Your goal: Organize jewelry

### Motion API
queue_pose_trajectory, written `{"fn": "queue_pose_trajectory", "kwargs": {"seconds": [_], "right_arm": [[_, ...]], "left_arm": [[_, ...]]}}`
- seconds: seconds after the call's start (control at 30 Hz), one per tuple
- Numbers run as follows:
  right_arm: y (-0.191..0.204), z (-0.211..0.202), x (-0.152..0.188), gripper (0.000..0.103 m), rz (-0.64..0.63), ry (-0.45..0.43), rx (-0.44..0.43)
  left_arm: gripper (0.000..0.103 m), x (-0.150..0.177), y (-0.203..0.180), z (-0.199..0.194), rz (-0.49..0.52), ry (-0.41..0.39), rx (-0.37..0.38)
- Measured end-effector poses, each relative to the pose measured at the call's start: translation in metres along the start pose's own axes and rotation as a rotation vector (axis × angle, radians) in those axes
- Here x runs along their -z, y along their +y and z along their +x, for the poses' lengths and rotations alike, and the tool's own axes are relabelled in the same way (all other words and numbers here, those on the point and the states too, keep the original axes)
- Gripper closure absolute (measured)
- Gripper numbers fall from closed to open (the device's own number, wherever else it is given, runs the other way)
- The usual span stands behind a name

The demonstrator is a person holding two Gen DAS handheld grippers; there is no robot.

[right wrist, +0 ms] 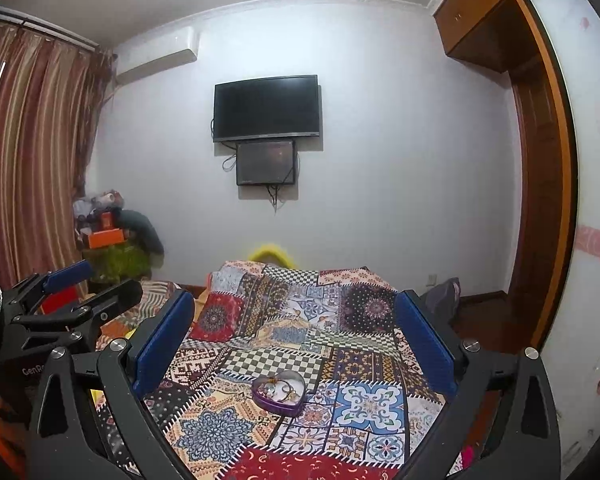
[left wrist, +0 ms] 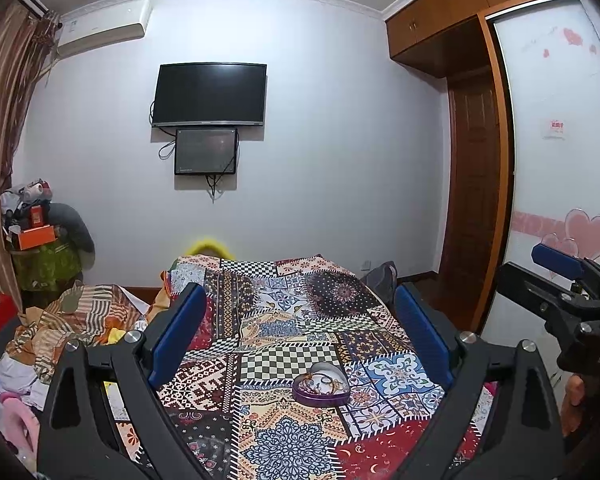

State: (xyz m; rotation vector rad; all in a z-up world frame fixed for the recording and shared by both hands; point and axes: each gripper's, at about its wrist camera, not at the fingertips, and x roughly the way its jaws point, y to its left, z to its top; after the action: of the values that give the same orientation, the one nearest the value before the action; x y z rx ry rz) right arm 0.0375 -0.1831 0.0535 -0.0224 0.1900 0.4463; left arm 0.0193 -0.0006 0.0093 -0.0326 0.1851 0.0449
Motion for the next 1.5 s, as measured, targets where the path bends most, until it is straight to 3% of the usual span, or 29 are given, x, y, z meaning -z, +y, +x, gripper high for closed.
{"fn": "queue_pose_trajectory", "kwargs": {"seconds": [1.07, 1.5], "right_arm": [[-0.002, 0.008, 0.0, 0.003, -0.001, 0.059, -0.011], [-0.004, 0.007, 0.001, 0.003, 0.004, 0.06, -0.009]], "left_arm": [[0.008, 0.005, 0.001, 0.015, -0.013, 0.031, 0.002], [0.003, 0.007, 0.002, 0.016, -0.037, 0.037, -0.004]]}}
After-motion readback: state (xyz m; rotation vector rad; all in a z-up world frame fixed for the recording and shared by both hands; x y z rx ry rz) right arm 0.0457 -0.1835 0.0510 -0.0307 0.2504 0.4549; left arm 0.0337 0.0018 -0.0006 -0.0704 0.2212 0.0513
